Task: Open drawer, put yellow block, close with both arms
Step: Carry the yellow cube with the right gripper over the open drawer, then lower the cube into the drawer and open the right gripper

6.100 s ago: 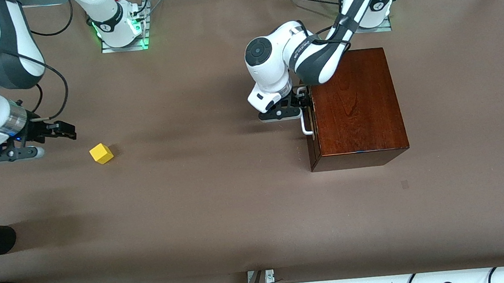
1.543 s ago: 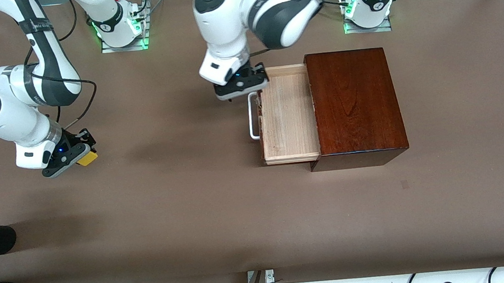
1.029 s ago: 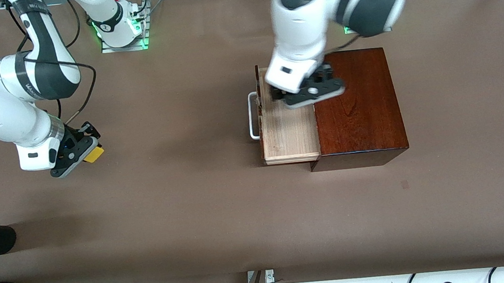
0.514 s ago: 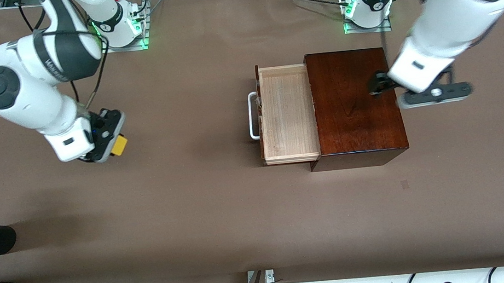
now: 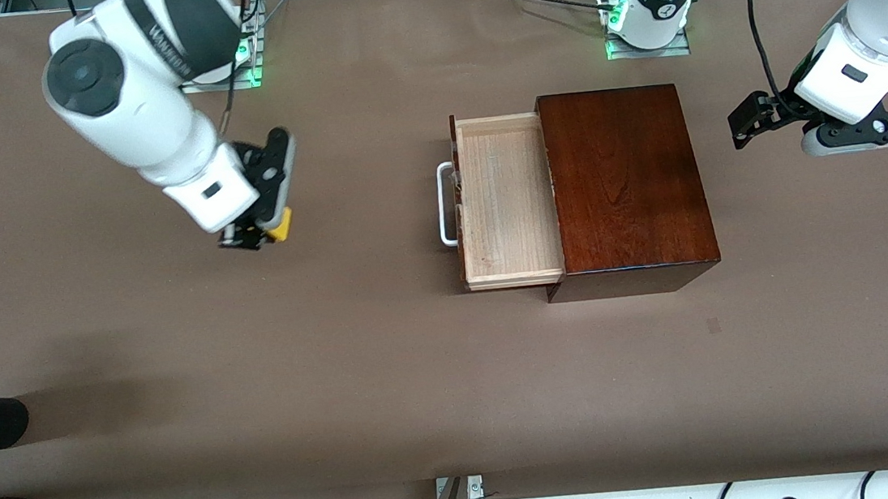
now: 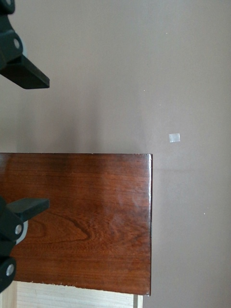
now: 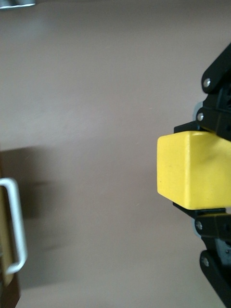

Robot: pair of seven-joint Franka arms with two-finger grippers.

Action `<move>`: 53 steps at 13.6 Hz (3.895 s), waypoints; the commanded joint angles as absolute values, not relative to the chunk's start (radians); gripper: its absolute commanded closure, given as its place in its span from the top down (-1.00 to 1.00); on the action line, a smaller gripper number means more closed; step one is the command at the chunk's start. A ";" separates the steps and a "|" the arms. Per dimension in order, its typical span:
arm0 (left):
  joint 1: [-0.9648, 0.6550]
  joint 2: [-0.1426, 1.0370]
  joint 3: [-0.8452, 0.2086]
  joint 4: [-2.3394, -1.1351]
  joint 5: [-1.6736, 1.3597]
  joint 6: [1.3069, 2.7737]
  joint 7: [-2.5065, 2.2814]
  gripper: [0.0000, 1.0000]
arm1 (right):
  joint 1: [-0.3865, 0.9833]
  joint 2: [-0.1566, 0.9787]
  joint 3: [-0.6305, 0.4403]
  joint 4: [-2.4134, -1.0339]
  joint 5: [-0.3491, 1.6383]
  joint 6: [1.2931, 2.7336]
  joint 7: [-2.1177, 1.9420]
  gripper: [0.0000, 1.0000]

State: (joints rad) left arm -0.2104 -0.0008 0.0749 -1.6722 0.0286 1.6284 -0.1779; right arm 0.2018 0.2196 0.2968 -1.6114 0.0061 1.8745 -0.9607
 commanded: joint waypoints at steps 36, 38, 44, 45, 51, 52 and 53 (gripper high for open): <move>-0.101 0.037 0.074 -1.620 -0.014 1.657 -0.152 1.00 | 0.851 0.863 0.084 -1.014 -0.144 2.055 -0.497 -0.86; -0.100 0.037 0.074 -1.620 -0.014 1.657 -0.152 1.00 | 0.868 0.883 0.069 -1.014 -0.144 2.071 -0.470 -0.86; -0.100 0.038 0.074 -1.620 -0.012 1.657 -0.152 1.00 | 0.880 0.913 0.069 -1.016 -0.144 2.072 -0.416 -0.85; -0.100 0.038 0.074 -1.620 -0.012 1.657 -0.152 1.00 | 0.882 0.917 0.069 -1.017 -0.144 2.074 -0.405 -0.85; -0.100 0.038 0.074 -1.620 -0.012 1.657 -0.152 1.00 | 0.881 0.916 0.069 -1.015 -0.144 2.072 -0.391 0.99; -0.100 0.038 0.074 -1.620 -0.012 1.657 -0.152 1.00 | 0.881 0.914 0.068 -1.015 -0.144 2.069 -0.387 1.00; -0.100 0.038 0.074 -1.620 -0.012 1.657 -0.152 1.00 | 0.881 0.911 0.066 -1.015 -0.144 2.062 -0.388 1.00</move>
